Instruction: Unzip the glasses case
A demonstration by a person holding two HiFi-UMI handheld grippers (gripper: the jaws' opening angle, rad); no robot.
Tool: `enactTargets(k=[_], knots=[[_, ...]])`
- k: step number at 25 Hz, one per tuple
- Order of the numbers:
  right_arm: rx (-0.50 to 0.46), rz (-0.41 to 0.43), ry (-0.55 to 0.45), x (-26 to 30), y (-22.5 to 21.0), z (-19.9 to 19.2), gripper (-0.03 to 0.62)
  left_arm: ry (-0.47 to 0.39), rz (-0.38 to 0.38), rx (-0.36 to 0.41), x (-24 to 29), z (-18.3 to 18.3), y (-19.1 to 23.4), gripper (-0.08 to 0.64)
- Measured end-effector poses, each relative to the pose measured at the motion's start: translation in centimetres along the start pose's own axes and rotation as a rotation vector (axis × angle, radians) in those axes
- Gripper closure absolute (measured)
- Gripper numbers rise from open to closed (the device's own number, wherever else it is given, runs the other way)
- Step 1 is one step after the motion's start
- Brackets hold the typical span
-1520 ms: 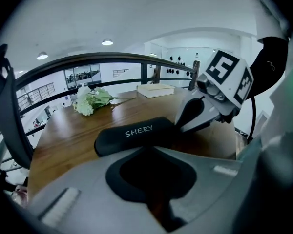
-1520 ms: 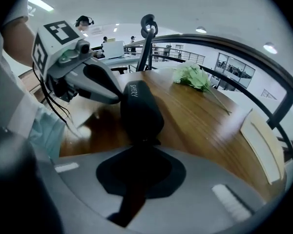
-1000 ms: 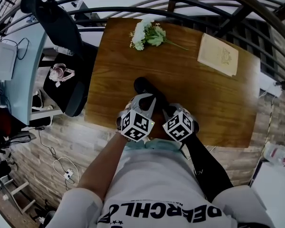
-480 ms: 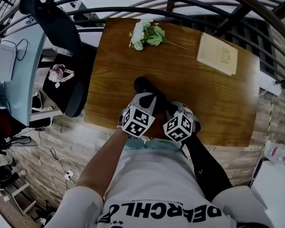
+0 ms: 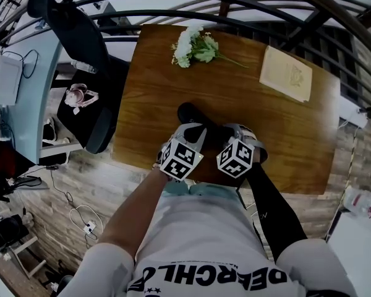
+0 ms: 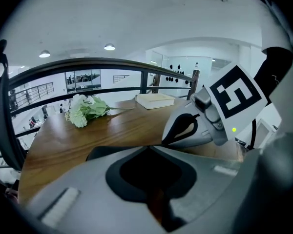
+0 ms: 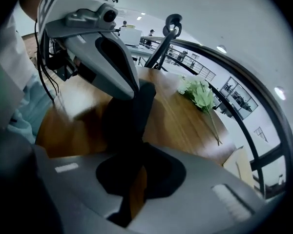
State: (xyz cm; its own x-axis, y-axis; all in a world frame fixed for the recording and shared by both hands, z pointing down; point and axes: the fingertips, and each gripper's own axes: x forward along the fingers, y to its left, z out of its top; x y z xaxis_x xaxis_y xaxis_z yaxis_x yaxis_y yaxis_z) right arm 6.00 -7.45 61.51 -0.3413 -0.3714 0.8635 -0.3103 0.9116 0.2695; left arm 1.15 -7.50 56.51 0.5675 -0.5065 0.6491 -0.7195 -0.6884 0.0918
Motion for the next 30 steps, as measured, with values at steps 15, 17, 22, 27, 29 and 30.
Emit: enactTargets(k=[15,17,22,27,29,30], knots=[[0.062,0.045,-0.042,-0.3,-0.5,-0.3,0.51,-0.04,-0.023,0.032,-0.3,0.1,-0.1,0.557],[0.128,0.06,-0.069,-1.2,-0.6,-0.6,0.458,-0.062,0.003,0.052,-0.7,0.4,0.3,0.555],[0.259,0.084,-0.167,-3.1,-0.5,-0.2,0.389,-0.119,0.077,0.04,-2.5,0.8,2.2,0.555],[0.35,0.12,-0.296,-4.0,0.1,2.9,0.356,-0.086,0.125,0.029,-4.2,-0.7,4.2,0.555],[0.322,0.135,-0.308,-4.0,0.8,4.2,0.329,-0.057,0.142,0.022,-4.6,-1.8,4.8,0.555],[0.31,0.147,-0.31,-3.9,1.3,4.9,0.299,-0.041,0.147,0.019,-4.6,-2.5,5.0,0.555]])
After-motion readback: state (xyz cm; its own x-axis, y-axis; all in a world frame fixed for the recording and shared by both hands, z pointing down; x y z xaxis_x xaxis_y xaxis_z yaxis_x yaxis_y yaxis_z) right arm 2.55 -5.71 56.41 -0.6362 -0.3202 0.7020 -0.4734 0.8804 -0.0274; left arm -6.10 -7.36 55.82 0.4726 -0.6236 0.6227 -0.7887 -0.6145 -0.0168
